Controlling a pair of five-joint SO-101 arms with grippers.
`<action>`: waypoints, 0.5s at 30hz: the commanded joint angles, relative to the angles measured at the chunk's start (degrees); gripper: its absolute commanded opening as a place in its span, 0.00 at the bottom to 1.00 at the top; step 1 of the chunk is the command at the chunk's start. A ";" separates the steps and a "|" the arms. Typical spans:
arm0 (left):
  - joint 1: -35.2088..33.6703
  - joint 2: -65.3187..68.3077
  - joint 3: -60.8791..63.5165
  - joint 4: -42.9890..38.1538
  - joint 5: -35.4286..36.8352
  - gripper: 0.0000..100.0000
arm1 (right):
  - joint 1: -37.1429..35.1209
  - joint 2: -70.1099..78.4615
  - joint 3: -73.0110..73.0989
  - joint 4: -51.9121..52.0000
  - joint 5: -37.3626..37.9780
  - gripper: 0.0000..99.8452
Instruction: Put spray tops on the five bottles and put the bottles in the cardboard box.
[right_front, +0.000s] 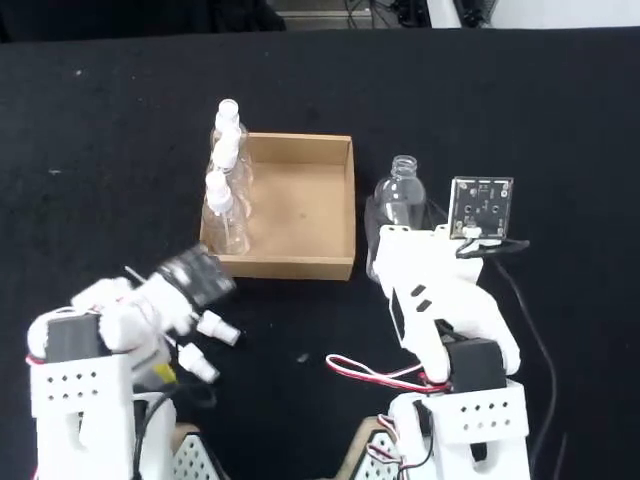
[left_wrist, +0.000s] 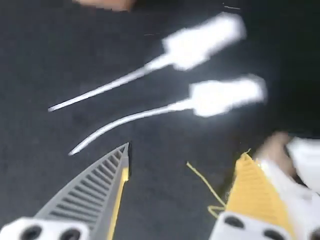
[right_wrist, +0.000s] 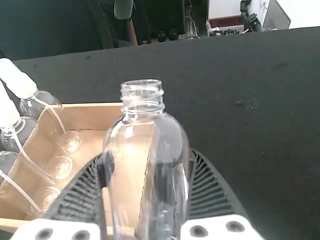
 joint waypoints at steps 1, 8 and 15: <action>9.89 0.97 -1.63 4.22 -1.67 0.23 | -0.70 -1.45 -0.48 -1.49 -0.26 0.01; 17.54 0.35 6.20 -1.41 -1.67 0.23 | -0.62 -1.19 -0.40 -1.41 -0.26 0.01; 18.15 0.35 14.90 -10.02 -2.02 0.23 | 5.45 -1.36 -3.21 1.05 -0.26 0.01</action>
